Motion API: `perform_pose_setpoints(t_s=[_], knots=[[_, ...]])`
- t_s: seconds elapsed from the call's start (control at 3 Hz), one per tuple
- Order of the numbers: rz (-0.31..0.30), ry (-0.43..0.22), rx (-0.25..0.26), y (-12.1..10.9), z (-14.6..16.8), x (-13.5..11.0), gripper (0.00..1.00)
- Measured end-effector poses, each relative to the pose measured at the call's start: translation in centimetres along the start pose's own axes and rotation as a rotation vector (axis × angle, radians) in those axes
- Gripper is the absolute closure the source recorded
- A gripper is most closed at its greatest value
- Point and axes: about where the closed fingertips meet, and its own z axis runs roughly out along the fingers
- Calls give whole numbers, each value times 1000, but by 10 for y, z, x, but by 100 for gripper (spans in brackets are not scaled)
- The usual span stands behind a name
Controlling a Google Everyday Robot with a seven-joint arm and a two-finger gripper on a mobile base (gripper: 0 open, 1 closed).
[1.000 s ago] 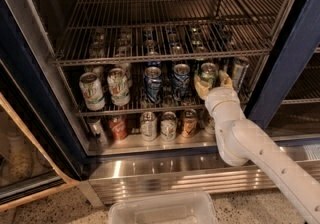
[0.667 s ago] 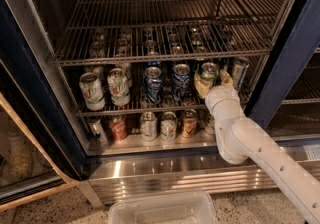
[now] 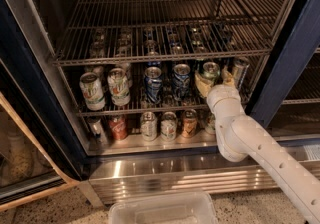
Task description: Pick green can from middle shelf of fridge
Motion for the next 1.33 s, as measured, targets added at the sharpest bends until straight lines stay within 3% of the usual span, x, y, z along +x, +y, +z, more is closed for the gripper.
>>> perform_pose_setpoints(t_s=[0.33, 1.0, 1.33], knots=[[4, 2, 1, -1, 1, 2, 59], [4, 2, 0, 0, 0, 2, 100], [-8, 16, -39, 8, -15, -2, 100]])
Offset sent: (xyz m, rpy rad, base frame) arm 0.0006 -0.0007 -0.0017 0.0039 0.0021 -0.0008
